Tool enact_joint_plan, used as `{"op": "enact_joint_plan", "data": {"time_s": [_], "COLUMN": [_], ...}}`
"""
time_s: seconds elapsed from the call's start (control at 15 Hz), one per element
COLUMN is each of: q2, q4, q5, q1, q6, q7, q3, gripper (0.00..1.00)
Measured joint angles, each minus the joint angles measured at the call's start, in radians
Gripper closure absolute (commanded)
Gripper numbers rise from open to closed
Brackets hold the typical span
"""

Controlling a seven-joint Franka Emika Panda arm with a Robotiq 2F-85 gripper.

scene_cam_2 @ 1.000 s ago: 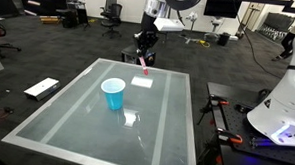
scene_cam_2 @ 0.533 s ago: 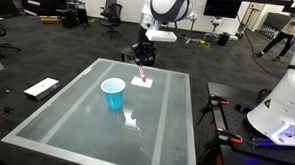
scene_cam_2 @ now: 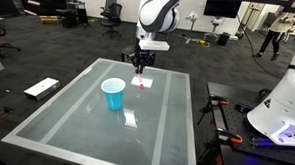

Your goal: Put the marker on the table

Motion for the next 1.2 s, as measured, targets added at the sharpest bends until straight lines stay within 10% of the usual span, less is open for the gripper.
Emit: {"op": "enact_joint_plan", "data": {"time_s": [0.13, 0.27, 0.73, 1.2], "q2": [0.036, 0.066, 0.117, 0.086], "q4": [0.030, 0.057, 0.123, 0.136], "q5": [0.020, 0.037, 0.055, 0.051], "q1": [-0.008, -0.017, -0.029, -0.019], "q6": [-0.021, -0.041, -0.073, -0.072], "q7": [0.000, 0.000, 0.000, 0.000], "q3": [0.001, 0.002, 0.004, 0.006], "gripper": [0.95, 0.54, 0.04, 0.00]}}
